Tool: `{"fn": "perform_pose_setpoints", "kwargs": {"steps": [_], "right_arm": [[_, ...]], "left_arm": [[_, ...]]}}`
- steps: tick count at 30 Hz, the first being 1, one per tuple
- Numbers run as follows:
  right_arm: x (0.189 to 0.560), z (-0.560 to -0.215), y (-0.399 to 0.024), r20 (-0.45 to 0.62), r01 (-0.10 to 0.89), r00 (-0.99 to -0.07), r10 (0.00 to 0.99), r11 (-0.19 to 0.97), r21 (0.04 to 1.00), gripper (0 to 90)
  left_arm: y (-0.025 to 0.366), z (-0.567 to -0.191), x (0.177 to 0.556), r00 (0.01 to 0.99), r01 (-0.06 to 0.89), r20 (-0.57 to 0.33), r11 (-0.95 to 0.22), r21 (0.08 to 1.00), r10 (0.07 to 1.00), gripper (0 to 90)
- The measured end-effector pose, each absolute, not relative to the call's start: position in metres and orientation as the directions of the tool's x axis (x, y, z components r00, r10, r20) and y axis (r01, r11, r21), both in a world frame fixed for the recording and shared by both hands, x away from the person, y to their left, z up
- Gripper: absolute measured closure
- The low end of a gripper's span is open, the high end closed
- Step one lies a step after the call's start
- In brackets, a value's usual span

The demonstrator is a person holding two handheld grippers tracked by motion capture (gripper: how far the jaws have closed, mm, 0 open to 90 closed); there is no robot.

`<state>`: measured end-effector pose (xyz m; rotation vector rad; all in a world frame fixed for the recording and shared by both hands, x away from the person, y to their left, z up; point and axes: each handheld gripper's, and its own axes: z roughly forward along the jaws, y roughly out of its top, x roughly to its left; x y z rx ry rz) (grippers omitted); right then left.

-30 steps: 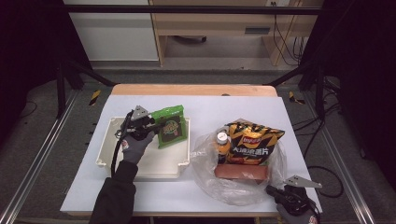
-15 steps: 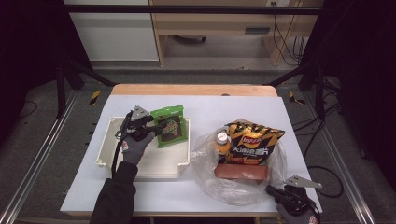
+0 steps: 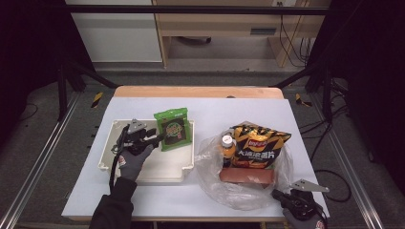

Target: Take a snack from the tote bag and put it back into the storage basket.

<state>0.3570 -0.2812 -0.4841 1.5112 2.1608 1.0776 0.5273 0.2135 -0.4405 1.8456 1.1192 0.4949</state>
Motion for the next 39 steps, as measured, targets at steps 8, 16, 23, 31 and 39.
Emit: {"fn": "perform_pose_setpoints", "kwargs": {"steps": [8,16,23,31,39], "right_arm": [[0.357,-0.484,-0.281,0.175,0.679,-0.406,0.897,0.168,0.715,89.7],[0.357,-0.484,-0.281,0.176,0.678,-0.407,0.896,0.168,0.715,89.7],[0.357,-0.484,-0.281,0.176,0.678,-0.407,0.897,0.167,0.715,89.7],[0.357,-0.484,-0.281,0.172,0.676,-0.406,0.898,0.167,0.718,88.6],[0.354,-0.48,-0.281,0.166,0.642,-0.418,0.893,0.161,0.75,86.7]], "left_arm": [[0.207,-0.45,0.538,0.483,0.522,-0.116,-0.179,0.834,0.868,73.0],[0.204,-0.453,0.542,0.491,0.514,-0.124,-0.173,0.84,0.862,74.2],[0.21,-0.449,0.532,0.51,0.48,-0.112,-0.174,0.86,0.853,61.5],[0.211,-0.436,0.505,0.565,0.426,-0.101,-0.185,0.885,0.819,44.8],[0.214,-0.429,0.478,0.585,0.399,-0.103,-0.175,0.9,0.805,37.3]]}}
